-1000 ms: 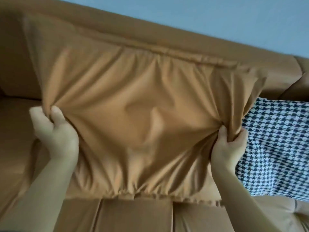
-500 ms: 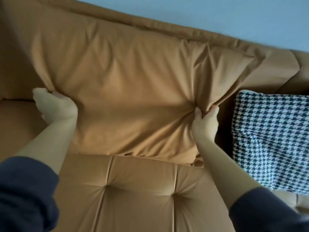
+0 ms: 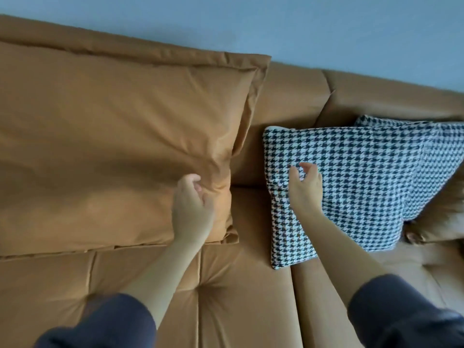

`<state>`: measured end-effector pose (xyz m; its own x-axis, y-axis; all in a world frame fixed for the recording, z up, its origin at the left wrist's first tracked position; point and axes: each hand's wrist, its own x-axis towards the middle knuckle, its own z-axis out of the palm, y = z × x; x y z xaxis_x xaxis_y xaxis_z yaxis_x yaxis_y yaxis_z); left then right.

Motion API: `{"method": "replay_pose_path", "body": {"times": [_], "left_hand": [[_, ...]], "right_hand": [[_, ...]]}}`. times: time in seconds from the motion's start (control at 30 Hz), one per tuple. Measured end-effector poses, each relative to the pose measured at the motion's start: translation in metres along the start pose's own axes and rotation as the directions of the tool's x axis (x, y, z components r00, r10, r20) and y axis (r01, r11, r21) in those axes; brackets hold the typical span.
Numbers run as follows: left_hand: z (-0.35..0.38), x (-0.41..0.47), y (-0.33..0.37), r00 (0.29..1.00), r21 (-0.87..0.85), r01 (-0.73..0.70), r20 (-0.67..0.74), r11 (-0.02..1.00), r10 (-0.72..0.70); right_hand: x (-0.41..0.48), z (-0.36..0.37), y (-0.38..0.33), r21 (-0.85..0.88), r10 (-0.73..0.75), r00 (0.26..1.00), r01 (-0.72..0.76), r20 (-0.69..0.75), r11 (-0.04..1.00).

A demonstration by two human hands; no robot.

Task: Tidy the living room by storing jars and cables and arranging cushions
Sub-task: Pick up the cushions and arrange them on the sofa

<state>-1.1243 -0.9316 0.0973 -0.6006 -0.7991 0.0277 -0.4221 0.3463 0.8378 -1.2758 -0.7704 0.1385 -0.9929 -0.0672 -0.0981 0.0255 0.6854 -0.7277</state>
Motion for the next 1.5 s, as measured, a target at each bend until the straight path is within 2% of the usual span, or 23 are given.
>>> {"method": "replay_pose_path", "body": {"times": [0.1,0.2,0.3,0.37,0.43,0.5,0.6,0.67,0.73,0.87,0.97,1.07,1.13,1.27,1.37,1.5], "left_hand": [[0.060,-0.036,0.035,0.951,0.016,-0.050,0.308,0.999,0.043],[0.118,-0.042,0.055,0.896,0.077,0.019,0.442,0.997,-0.052],[0.166,-0.034,0.083,0.851,-0.030,0.278,0.472,0.960,-0.232],[0.199,-0.021,0.096,0.806,-0.091,0.473,0.445,0.876,-0.389],[0.227,-0.012,0.096,0.798,-0.094,0.556,0.337,0.826,-0.500],[0.238,-0.010,0.092,0.831,-0.075,0.543,0.196,0.837,-0.521],[0.222,-0.007,0.089,0.876,-0.140,0.475,-0.013,0.869,-0.481],[0.194,0.004,0.088,0.875,-0.106,0.439,-0.173,0.892,-0.452],[0.162,0.021,0.077,0.849,-0.040,0.469,-0.254,0.882,-0.463],[0.135,0.042,0.057,0.850,0.126,0.503,-0.250,0.855,-0.463],[0.137,0.047,0.058,0.865,0.228,0.490,-0.241,0.841,-0.439],[0.143,0.052,0.071,0.861,0.294,0.508,-0.183,0.809,-0.474],[0.145,0.049,0.076,0.863,0.248,0.506,-0.165,0.826,-0.478],[0.143,0.016,0.068,0.938,0.100,0.329,-0.146,0.939,-0.313],[0.135,-0.009,0.062,0.960,0.126,0.273,-0.097,0.954,-0.262],[0.116,-0.037,0.061,0.977,0.182,0.205,0.022,0.962,-0.213]], "right_hand": [[0.031,-0.053,0.045,-0.060,0.039,0.996,-0.044,-0.086,0.997],[0.069,-0.100,0.093,-0.074,0.111,0.976,-0.127,-0.188,0.989],[0.109,-0.143,0.136,-0.068,0.198,0.945,-0.222,-0.260,0.973],[0.136,-0.167,0.168,-0.098,0.252,0.946,-0.276,-0.206,0.956],[0.160,-0.182,0.194,-0.122,0.266,0.955,-0.282,-0.130,0.952],[0.171,-0.187,0.204,-0.105,0.261,0.964,-0.265,-0.054,0.958],[0.170,-0.173,0.206,-0.022,0.269,0.963,-0.268,0.029,0.963],[0.160,-0.152,0.192,0.024,0.235,0.966,-0.238,0.105,0.971],[0.150,-0.126,0.167,0.040,0.194,0.958,-0.207,0.212,0.978],[0.154,-0.088,0.138,-0.006,0.208,0.911,-0.220,0.356,0.975],[0.162,-0.080,0.140,-0.058,0.219,0.921,-0.212,0.321,0.975],[0.163,-0.078,0.146,-0.088,0.202,0.931,-0.184,0.305,0.979],[0.158,-0.077,0.146,-0.069,0.215,0.941,-0.203,0.263,0.977],[0.120,-0.068,0.136,-0.135,0.225,0.953,-0.200,0.202,0.970],[0.076,-0.056,0.120,-0.158,0.140,0.944,-0.096,0.299,0.983],[0.027,-0.036,0.081,-0.164,-0.087,0.892,0.176,0.444,0.971]]}}
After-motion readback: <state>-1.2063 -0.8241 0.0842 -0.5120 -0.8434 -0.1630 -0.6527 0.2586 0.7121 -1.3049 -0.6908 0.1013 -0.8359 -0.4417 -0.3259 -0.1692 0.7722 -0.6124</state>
